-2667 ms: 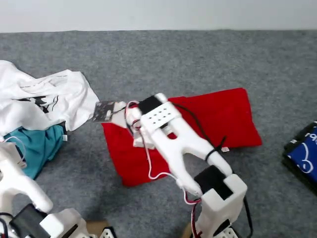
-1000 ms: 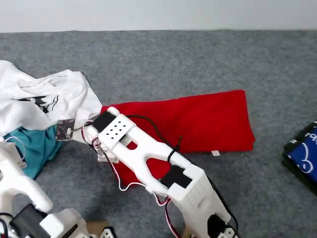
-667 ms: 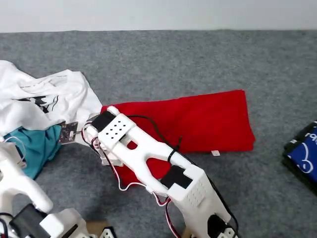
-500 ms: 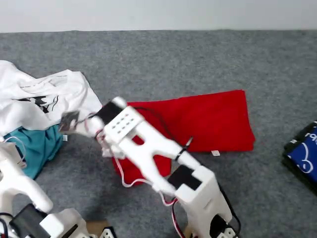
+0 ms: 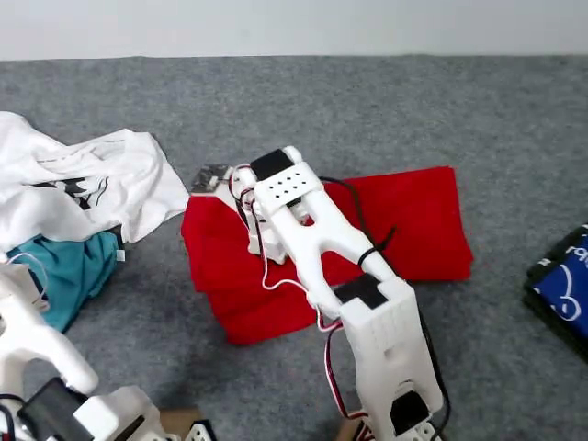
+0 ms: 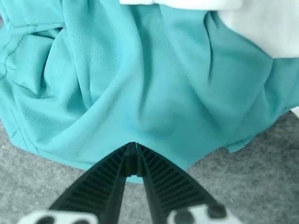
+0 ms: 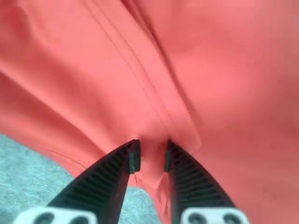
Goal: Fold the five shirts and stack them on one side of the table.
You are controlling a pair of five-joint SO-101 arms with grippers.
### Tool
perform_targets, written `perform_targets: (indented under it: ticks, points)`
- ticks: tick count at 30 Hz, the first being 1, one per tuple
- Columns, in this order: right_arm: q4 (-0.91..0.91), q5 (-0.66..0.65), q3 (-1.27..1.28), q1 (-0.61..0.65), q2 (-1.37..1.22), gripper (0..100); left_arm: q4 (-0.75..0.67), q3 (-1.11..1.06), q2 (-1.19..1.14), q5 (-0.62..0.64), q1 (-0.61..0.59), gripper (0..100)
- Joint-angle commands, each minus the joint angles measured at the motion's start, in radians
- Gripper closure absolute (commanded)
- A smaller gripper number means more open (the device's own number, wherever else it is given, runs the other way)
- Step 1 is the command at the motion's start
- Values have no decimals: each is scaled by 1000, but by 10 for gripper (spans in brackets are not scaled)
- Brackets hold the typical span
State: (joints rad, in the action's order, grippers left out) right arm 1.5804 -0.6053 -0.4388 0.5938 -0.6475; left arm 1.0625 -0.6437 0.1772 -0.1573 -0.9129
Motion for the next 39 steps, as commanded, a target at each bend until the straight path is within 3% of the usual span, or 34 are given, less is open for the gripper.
perform_targets:
  ticks: [1, 6, 17, 27, 33, 39]
  points:
    - [24, 2, -49, -30, -19, 919, -11, 8, 35, -8, 5, 996]
    - [25, -35, -49, -35, -27, 916, -11, 8, 35, -8, 5, 996]
    - [143, -41, -49, -53, 254, 916, 0, 8, 41, -8, 0, 996]
    - [197, -38, -5, -274, 282, 919, 25, 10, 43, -8, 0, 996]
    - [206, -35, 157, -165, 367, 916, 44, 15, 41, -8, 5, 996]
    - [93, -155, 463, -47, 512, 913, 44, 13, 37, -8, -2, 996]
